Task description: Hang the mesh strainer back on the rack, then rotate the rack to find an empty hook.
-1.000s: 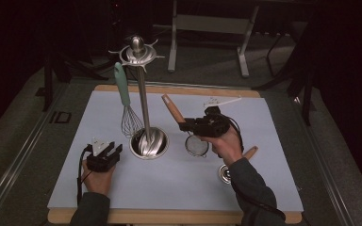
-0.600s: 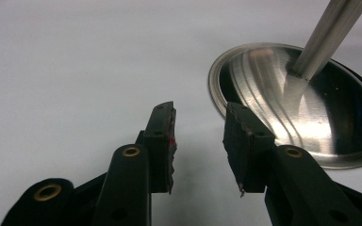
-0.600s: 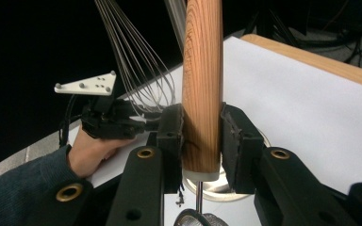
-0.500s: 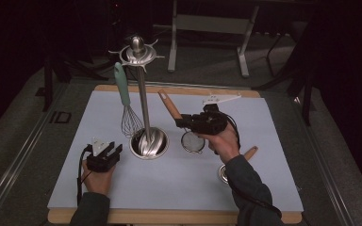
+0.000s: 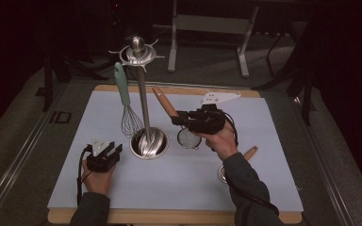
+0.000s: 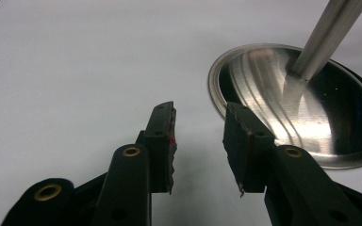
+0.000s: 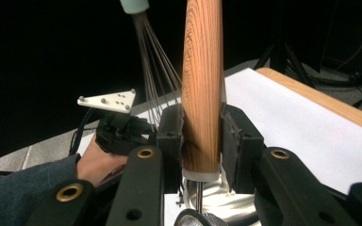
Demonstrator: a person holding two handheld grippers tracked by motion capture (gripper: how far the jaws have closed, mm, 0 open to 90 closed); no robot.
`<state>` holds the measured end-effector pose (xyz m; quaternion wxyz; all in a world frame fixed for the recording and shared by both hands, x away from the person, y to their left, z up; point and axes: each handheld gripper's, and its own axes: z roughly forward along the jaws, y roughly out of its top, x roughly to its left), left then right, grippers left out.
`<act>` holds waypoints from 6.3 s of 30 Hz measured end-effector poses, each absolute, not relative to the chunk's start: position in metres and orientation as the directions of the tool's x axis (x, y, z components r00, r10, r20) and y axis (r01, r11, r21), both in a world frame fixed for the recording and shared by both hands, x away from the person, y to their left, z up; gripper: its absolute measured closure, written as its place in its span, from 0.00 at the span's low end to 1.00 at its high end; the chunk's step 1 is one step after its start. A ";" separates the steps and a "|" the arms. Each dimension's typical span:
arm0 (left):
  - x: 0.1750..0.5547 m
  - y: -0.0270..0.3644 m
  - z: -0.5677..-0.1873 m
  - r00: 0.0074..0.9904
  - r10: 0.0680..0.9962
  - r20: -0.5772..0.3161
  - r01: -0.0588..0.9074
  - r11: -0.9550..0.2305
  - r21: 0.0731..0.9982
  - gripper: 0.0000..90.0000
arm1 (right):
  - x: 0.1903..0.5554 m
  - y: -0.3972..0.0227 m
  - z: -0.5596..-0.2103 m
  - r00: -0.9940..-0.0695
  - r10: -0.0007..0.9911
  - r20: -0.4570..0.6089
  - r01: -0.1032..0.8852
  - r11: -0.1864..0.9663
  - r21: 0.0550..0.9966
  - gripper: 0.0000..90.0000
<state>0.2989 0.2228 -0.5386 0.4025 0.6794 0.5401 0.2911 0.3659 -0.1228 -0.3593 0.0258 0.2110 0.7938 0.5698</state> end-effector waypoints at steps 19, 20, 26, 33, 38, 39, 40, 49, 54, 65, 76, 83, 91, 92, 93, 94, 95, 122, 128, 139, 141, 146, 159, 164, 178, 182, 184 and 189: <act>0.299 0.223 -0.539 0.247 0.968 -0.040 0.500 -0.092 0.861 0.71 | 0.354 -0.119 -0.335 -0.934 0.330 0.139 0.229 0.252 0.940 0.79; 0.299 0.223 -0.539 0.247 0.968 -0.040 0.500 -0.092 0.861 0.71 | 0.354 -0.119 -0.334 -0.934 0.330 0.138 0.228 0.251 0.941 0.79; 0.299 0.223 -0.539 0.247 0.968 -0.041 0.500 -0.092 0.861 0.71 | 0.352 -0.120 -0.327 -0.938 0.323 0.127 0.213 0.247 0.945 0.79; 0.299 0.223 -0.539 0.247 0.968 -0.041 0.500 -0.091 0.861 0.71 | 0.349 -0.123 -0.319 -0.943 0.309 0.125 0.199 0.221 0.955 0.79; 0.299 0.223 -0.539 0.247 0.968 -0.040 0.500 -0.092 0.861 0.71 | 0.347 -0.124 -0.310 -0.946 0.301 0.118 0.181 0.192 0.965 0.79; 0.299 0.223 -0.539 0.247 0.968 -0.040 0.501 -0.092 0.861 0.71 | 0.346 -0.125 -0.308 -0.947 0.300 0.119 0.181 0.189 0.965 0.79; 0.299 0.223 -0.539 0.247 0.968 -0.040 0.500 -0.092 0.861 0.71 | 0.346 -0.125 -0.307 -0.947 0.298 0.118 0.179 0.186 0.966 0.79; 0.299 0.223 -0.539 0.247 0.968 -0.040 0.500 -0.093 0.861 0.71 | 0.341 -0.127 -0.297 -0.956 0.272 0.107 0.153 0.153 0.976 0.79; 0.299 0.223 -0.539 0.247 0.968 -0.040 0.500 -0.092 0.861 0.71 | 0.339 -0.125 -0.296 -0.960 0.258 0.105 0.147 0.150 0.978 0.79; 0.299 0.223 -0.539 0.247 0.968 -0.040 0.500 -0.092 0.861 0.71 | 0.339 -0.111 -0.296 -0.965 0.240 0.102 0.141 0.151 0.978 0.79; 0.299 0.223 -0.539 0.247 0.968 -0.041 0.500 -0.091 0.861 0.71 | 0.353 -0.101 -0.302 -0.958 0.264 0.116 0.164 0.169 0.972 0.79; 0.299 0.223 -0.539 0.248 0.968 -0.040 0.501 -0.093 0.861 0.71 | 0.360 -0.089 -0.306 -0.951 0.280 0.127 0.184 0.190 0.964 0.77; 0.299 0.223 -0.539 0.248 0.968 -0.042 0.500 -0.091 0.861 0.71 | 0.367 -0.075 -0.305 -0.937 0.326 0.123 0.203 0.223 0.953 0.75; 0.299 0.223 -0.539 0.248 0.968 -0.042 0.501 -0.091 0.861 0.71 | 0.367 -0.073 -0.305 -0.935 0.333 0.119 0.203 0.229 0.952 0.75; 0.299 0.223 -0.539 0.248 0.968 -0.042 0.499 -0.090 0.862 0.71 | 0.366 -0.072 -0.304 -0.933 0.341 0.118 0.206 0.234 0.950 0.74; 0.299 0.223 -0.539 0.247 0.968 -0.042 0.499 -0.091 0.862 0.71 | 0.367 -0.070 -0.304 -0.930 0.348 0.120 0.210 0.235 0.949 0.74; 0.299 0.223 -0.539 0.247 0.968 -0.042 0.499 -0.091 0.862 0.71 | 0.367 -0.070 -0.304 -0.930 0.348 0.120 0.210 0.235 0.949 0.74; 0.299 0.223 -0.539 0.248 0.968 -0.044 0.501 -0.089 0.861 0.71 | 0.361 -0.079 -0.309 -0.931 0.363 0.042 0.178 0.350 0.920 0.68; 0.299 0.223 -0.539 0.247 0.968 -0.046 0.502 -0.087 0.861 0.71 | 0.362 -0.088 -0.315 -0.922 0.383 0.050 0.213 0.397 0.893 0.73; 0.299 0.223 -0.539 0.247 0.968 -0.047 0.502 -0.086 0.861 0.71 | 0.357 -0.100 -0.332 -0.899 0.438 -0.016 0.255 0.552 0.794 0.72; 0.299 0.224 -0.539 0.247 0.968 -0.049 0.502 -0.084 0.861 0.71 | 0.357 -0.103 -0.337 -0.894 0.448 -0.017 0.273 0.573 0.773 0.71; 0.299 0.223 -0.539 0.244 0.969 -0.047 0.498 -0.084 0.863 0.72 | 0.354 -0.111 -0.348 -0.887 0.461 -0.023 0.295 0.607 0.738 0.70; 0.281 0.226 -0.522 0.323 0.939 -0.121 0.400 -0.019 0.916 0.99 | 0.339 -0.140 -0.408 -0.852 0.523 0.008 0.388 0.622 0.680 0.69; 0.270 0.222 -0.505 0.353 0.920 -0.172 0.337 0.047 0.940 1.00 | 0.333 -0.153 -0.426 -0.823 0.569 -0.009 0.424 0.624 0.656 0.68; 0.257 0.215 -0.425 0.451 0.883 -0.132 0.049 0.123 0.991 1.00 | 0.309 -0.175 -0.468 -0.767 0.640 -0.048 0.474 0.615 0.630 0.64; 0.261 0.214 -0.407 0.465 0.874 -0.140 0.027 0.144 0.989 1.00 | 0.307 -0.183 -0.476 -0.744 0.668 -0.023 0.500 0.579 0.643 0.64; 0.263 0.215 -0.400 0.465 0.873 -0.148 0.011 0.162 0.987 1.00 | 0.306 -0.186 -0.480 -0.738 0.675 -0.014 0.513 0.573 0.640 0.64; 0.265 0.215 -0.384 0.475 0.866 -0.156 -0.030 0.193 0.981 1.00 | 0.305 -0.191 -0.483 -0.725 0.688 -0.023 0.512 0.562 0.650 0.64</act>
